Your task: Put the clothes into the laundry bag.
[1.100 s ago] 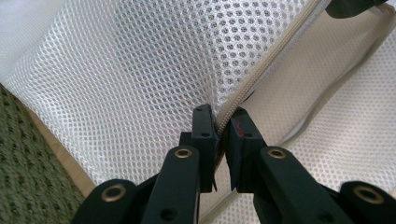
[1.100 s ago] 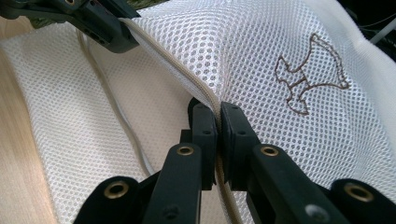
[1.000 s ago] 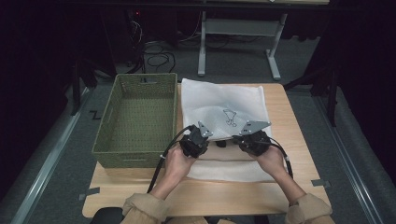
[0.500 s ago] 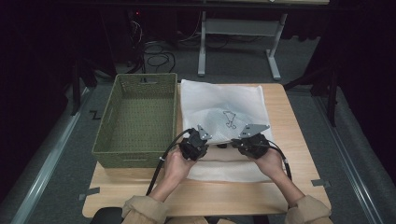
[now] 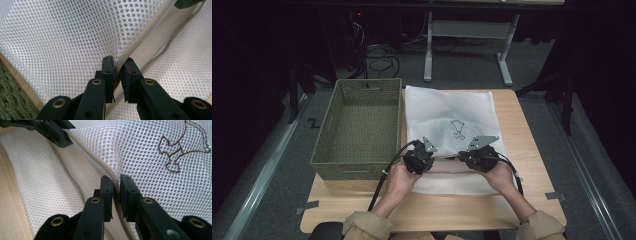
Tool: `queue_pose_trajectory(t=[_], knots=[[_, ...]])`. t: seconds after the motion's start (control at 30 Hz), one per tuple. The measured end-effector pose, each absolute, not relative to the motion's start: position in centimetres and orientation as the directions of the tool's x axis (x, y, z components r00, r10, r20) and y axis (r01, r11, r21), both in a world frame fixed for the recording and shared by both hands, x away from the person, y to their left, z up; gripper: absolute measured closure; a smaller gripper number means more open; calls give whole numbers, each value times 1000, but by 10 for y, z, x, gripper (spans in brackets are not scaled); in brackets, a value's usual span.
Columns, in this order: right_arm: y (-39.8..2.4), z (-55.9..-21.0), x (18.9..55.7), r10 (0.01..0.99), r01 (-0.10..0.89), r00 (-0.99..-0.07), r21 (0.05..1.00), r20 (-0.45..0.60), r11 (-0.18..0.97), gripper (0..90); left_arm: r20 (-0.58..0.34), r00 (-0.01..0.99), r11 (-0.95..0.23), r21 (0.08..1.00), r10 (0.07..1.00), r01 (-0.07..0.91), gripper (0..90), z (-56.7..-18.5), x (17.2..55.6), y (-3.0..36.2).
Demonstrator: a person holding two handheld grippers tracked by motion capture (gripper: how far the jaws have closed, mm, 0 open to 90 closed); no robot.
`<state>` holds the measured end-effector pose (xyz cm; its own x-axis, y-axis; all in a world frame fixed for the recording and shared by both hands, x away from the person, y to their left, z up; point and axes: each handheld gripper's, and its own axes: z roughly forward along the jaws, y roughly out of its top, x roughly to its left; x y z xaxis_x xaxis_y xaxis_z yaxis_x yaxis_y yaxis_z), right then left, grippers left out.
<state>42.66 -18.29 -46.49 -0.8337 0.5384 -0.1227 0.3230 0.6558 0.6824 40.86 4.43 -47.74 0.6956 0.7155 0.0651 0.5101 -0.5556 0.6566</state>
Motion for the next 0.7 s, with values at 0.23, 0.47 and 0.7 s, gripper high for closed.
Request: queue_pose_trajectory(t=[0.23, 0.47, 0.7], knots=[[-181, -468, 428, 534, 329, -837, 668, -120, 667, 761, 55, 695, -555, 647, 717, 522, 806, -483, 409, 46], [-185, -475, 428, 535, 342, -839, 670, -97, 659, 754, 53, 698, -564, 636, 714, 528, 801, -490, 409, 46], [-186, -478, 427, 535, 351, -840, 665, -88, 660, 737, 57, 700, -574, 623, 711, 532, 795, -495, 408, 45]])
